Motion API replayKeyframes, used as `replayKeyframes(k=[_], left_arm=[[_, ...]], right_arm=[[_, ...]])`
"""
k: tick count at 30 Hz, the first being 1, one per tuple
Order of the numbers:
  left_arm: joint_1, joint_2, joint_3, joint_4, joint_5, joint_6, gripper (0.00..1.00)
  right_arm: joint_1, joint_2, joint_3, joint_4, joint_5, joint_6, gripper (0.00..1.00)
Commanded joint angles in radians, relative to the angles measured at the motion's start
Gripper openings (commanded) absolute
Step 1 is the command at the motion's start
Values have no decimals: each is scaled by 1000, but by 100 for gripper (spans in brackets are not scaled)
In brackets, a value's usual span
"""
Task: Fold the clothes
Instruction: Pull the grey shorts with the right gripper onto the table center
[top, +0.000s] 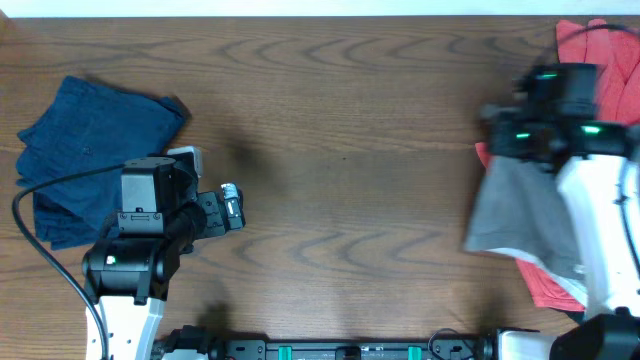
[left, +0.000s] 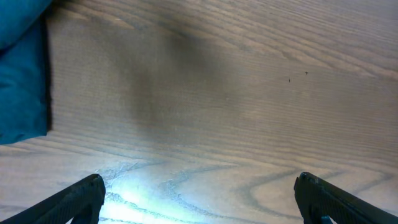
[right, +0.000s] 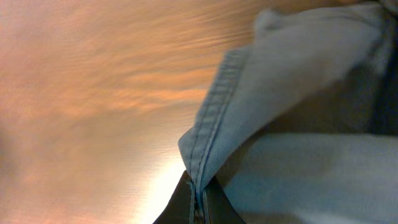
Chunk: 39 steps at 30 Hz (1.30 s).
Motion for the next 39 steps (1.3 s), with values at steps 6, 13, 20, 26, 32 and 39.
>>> replayKeyframes(k=[6, 13, 20, 26, 32, 39], left_arm=[[5, 0, 21, -3, 2, 21, 98], [5, 0, 21, -3, 2, 20, 98], [5, 0, 21, -2, 3, 20, 98], [5, 5, 21, 71, 68, 19, 98], [3, 92, 19, 160, 199, -82, 98], [-66, 334, 19, 221, 216, -219, 98]], right_arm=[[389, 60, 2, 426, -14, 188, 4], [553, 217, 2, 649, 121, 201, 89], [482, 182, 6, 440, 330, 201, 99], [293, 34, 6, 195, 449, 201, 99], [90, -47, 6, -56, 443, 201, 99], [-42, -44, -26, -219, 429, 202, 99]])
